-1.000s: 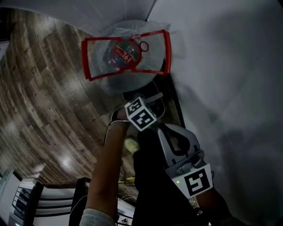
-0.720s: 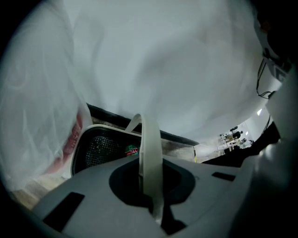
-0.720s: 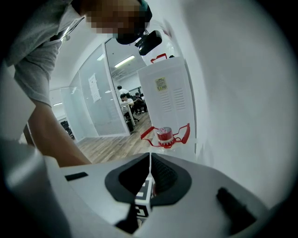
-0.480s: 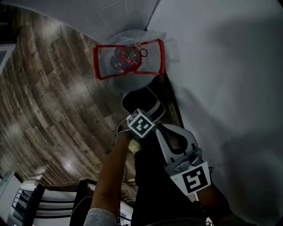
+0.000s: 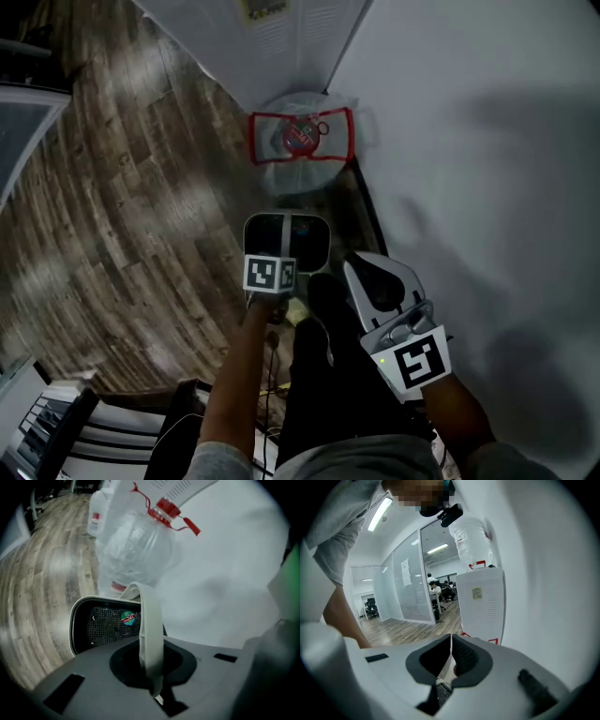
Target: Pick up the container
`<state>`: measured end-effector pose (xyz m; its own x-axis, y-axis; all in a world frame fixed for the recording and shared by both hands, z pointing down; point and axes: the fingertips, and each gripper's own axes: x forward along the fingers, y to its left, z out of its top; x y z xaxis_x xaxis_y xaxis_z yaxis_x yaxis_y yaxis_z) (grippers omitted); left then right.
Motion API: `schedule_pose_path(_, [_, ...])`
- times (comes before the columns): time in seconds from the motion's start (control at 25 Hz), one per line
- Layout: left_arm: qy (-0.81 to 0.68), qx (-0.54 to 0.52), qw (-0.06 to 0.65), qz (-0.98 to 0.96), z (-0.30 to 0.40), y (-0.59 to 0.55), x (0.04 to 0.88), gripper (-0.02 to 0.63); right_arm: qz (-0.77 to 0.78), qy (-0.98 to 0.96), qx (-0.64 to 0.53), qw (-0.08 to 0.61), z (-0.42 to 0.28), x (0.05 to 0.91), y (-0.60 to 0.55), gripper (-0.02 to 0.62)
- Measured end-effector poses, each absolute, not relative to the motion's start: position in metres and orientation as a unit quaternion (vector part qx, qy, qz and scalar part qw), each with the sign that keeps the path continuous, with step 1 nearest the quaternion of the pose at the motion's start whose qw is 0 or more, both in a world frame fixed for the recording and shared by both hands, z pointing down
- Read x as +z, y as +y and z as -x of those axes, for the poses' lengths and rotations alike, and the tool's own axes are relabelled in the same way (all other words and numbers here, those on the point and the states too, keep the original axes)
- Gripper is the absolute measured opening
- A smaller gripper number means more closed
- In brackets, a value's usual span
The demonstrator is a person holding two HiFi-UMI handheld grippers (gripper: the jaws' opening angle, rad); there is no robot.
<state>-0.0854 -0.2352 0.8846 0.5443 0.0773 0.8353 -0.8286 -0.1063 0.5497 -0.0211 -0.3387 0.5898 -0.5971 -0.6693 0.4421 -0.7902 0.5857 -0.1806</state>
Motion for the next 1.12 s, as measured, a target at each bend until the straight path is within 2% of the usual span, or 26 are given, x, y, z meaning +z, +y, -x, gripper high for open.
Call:
schedule_pose_path(0.2, [-0.353, 0.346, 0.611, -0.619, 0.133, -0.220, 0.824, 0.017, -0.404, -0.880, 0.173, 0.182, 0.027, 0.546, -0.330, 0.028])
schedule_pose_path(0.52, [-0.408, 0.284, 0.640, -0.586, 0.194, -0.169, 0.713, 0.017, -0.427, -0.879, 0.154, 0.146, 0.030, 0.434, -0.318, 0.028])
schedule_pose_path(1.12, [-0.454, 0.202, 0.645, -0.580, 0.234, -0.065, 0.589, 0.017, -0.472, -0.864, 0.104, 0.138, -0.004, 0.304, -0.239, 0.028])
